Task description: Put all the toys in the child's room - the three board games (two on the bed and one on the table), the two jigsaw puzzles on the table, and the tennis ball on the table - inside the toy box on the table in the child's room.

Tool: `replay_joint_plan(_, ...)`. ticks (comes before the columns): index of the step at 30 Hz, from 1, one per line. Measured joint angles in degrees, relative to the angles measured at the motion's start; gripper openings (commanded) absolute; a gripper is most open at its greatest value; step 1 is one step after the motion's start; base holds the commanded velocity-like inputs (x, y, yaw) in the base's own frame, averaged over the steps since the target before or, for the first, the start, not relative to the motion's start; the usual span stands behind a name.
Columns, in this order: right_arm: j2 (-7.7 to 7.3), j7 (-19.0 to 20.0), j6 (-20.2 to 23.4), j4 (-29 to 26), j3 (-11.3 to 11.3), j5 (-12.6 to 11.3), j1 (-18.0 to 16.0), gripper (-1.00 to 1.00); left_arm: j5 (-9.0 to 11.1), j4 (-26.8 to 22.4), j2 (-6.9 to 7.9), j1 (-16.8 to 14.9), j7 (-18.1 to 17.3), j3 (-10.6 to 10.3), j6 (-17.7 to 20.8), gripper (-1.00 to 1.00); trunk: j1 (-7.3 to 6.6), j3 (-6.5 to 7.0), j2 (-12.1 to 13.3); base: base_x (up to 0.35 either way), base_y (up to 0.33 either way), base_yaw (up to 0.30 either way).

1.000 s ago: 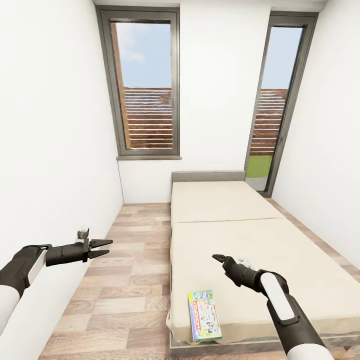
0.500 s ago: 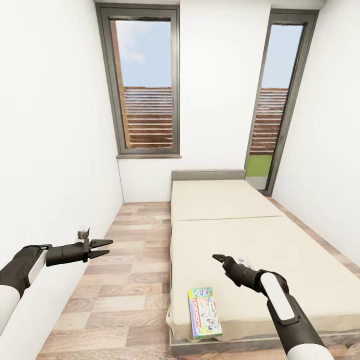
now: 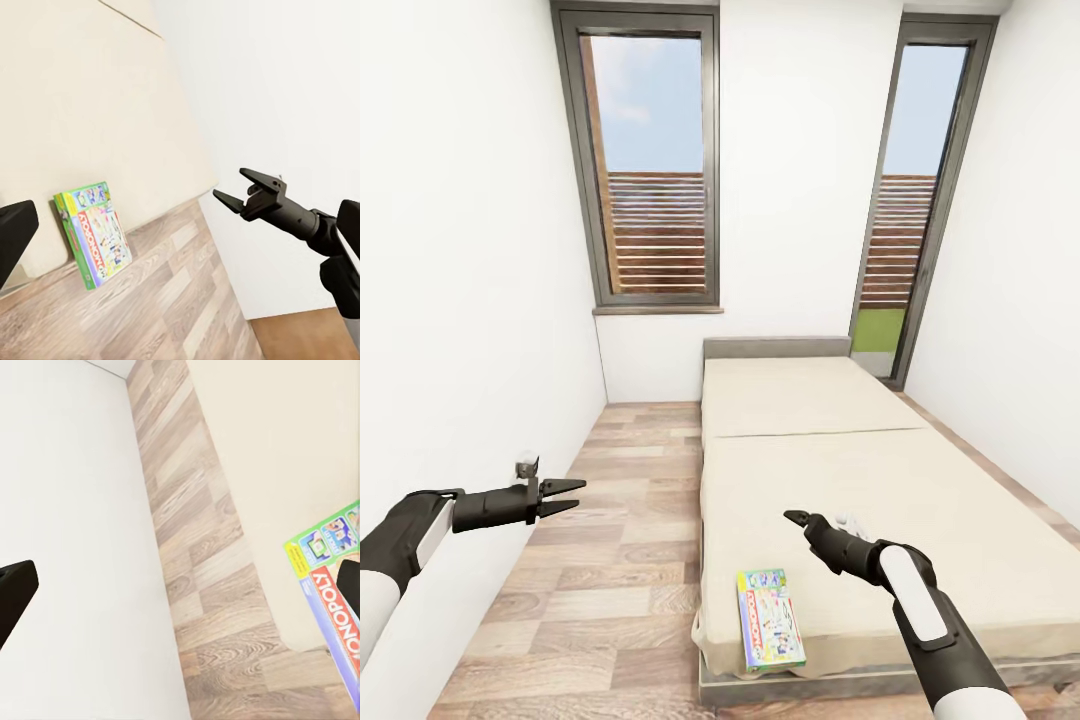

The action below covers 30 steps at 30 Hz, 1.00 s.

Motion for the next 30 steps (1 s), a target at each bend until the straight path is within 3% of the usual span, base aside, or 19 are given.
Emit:
replay_joint_plan(12, 0.02, -0.1, 0.0, 0.8, -0.5, -0.1, 0.0, 1.0, 0.0, 0.0, 0.0, 0.0, 0.0, 0.0, 0.0, 1.0, 0.0, 0.0, 0.0, 0.0, 0.0, 0.0)
replay_joint_plan(18, -0.5, 0.0, -0.9, 5.8, -0.8, -0.5, -0.1, 1.0, 0.0, 0.0, 0.0, 0.0, 0.1, 0.0, -0.1, 1.0, 0.0, 0.0, 0.0, 0.0, 0.0, 0.0)
replay_joint_plan(22, -0.84, 0.3, -2.4, 10.2, -1.3, -0.7, -0.5, 1.0, 0.0, 0.0, 0.0, 0.0, 0.1, 0.0, -0.1, 1.0, 0.87, -0.72, -1.6, 0.0, 0.0, 0.0)
replay_joint_plan(30, -0.74, 1.3, -6.5, 12.5, -4.3, -0.9, -0.6, 1.0, 0.0, 0.0, -0.04, 0.0, 0.2, 0.0, -0.1, 1.0, 2.63, -2.15, -4.8, 0.0, 0.0, 0.0)
